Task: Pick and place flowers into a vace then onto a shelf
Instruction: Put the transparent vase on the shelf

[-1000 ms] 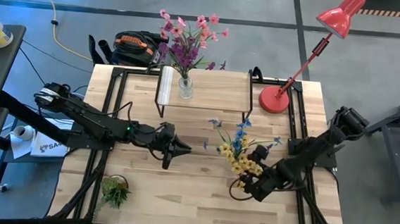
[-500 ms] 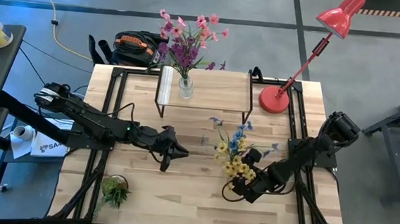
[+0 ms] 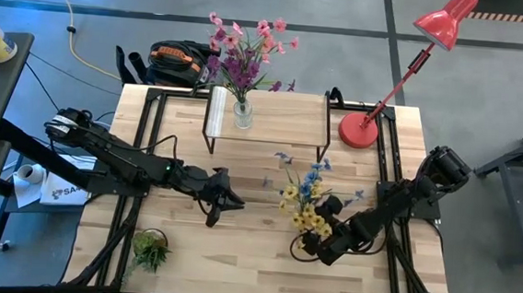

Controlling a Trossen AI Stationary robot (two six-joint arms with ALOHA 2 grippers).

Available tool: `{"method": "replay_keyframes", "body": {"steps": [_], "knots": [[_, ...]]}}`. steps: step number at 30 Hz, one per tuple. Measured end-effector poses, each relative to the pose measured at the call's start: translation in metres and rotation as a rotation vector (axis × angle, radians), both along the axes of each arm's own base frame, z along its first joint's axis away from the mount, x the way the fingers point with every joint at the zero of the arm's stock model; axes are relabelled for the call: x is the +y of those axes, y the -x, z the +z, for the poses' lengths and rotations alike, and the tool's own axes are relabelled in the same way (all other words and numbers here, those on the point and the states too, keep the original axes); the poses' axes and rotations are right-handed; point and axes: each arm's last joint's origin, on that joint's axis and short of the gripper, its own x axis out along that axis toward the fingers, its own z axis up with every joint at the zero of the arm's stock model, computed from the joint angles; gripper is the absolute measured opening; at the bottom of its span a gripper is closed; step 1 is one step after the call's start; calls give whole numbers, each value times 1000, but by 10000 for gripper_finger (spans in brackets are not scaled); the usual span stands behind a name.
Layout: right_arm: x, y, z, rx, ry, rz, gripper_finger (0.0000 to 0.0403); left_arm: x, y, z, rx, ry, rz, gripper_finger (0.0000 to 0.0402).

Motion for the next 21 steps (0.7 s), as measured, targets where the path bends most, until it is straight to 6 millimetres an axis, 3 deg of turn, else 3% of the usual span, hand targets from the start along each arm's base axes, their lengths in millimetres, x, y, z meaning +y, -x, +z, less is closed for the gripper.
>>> {"method": "replay_keyframes", "body": {"steps": [11, 21], "knots": [[7, 3, -4, 171, -226, 122, 301, -3, -1, 3, -10, 96, -52, 95], [8, 3, -4, 191, -258, 138, 301, -3, -2, 8, -60, 104, -64, 95]]}}
